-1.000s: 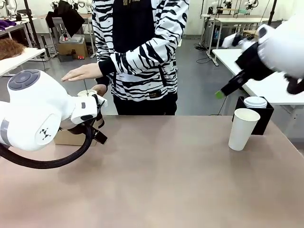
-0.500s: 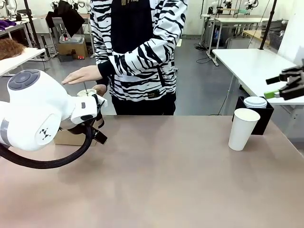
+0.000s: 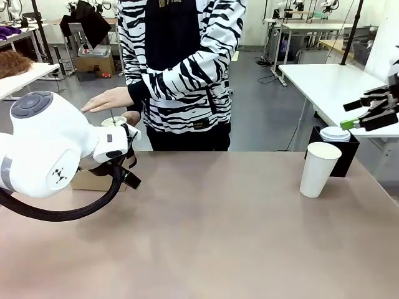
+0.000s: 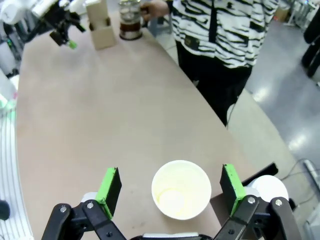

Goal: Pour a drink into a cup and package it in a carrier.
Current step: Pick up the 600 ml Paper Cup and place it in the middle top area of the table.

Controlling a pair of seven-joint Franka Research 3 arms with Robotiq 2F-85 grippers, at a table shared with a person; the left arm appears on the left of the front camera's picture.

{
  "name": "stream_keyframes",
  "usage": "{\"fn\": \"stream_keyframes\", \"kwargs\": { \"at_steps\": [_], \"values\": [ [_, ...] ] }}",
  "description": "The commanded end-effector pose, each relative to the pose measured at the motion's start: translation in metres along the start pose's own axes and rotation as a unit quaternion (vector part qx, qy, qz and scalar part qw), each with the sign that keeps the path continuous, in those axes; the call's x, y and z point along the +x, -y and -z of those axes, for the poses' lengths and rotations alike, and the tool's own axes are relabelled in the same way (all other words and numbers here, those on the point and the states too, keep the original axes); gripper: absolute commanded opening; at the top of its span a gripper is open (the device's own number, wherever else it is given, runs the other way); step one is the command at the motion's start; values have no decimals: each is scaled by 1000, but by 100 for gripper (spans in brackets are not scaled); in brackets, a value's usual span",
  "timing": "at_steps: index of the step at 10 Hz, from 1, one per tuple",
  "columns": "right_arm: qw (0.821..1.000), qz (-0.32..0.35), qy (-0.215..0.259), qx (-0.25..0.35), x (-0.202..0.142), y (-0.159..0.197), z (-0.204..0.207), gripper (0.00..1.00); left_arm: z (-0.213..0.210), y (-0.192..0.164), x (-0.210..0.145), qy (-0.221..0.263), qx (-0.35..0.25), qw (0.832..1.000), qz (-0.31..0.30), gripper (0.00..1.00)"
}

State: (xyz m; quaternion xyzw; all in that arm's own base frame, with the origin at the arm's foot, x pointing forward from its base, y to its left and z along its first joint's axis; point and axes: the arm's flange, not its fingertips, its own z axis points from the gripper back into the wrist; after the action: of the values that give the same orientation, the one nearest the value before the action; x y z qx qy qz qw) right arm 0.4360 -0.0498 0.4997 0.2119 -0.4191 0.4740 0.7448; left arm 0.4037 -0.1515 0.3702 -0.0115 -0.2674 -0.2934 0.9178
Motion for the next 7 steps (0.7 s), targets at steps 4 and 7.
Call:
{"fn": "stream_keyframes", "kwargs": {
  "at_steps": [4, 7],
  "values": [
    [985, 61, 163, 5, -135, 32, -17, 100, 0, 0, 0, 0, 0, 1000, 0, 100],
    [970, 56, 237, 0, -211, 25, 13, 100, 0, 0, 0, 0, 0, 1000, 0, 100]
  ]
}}
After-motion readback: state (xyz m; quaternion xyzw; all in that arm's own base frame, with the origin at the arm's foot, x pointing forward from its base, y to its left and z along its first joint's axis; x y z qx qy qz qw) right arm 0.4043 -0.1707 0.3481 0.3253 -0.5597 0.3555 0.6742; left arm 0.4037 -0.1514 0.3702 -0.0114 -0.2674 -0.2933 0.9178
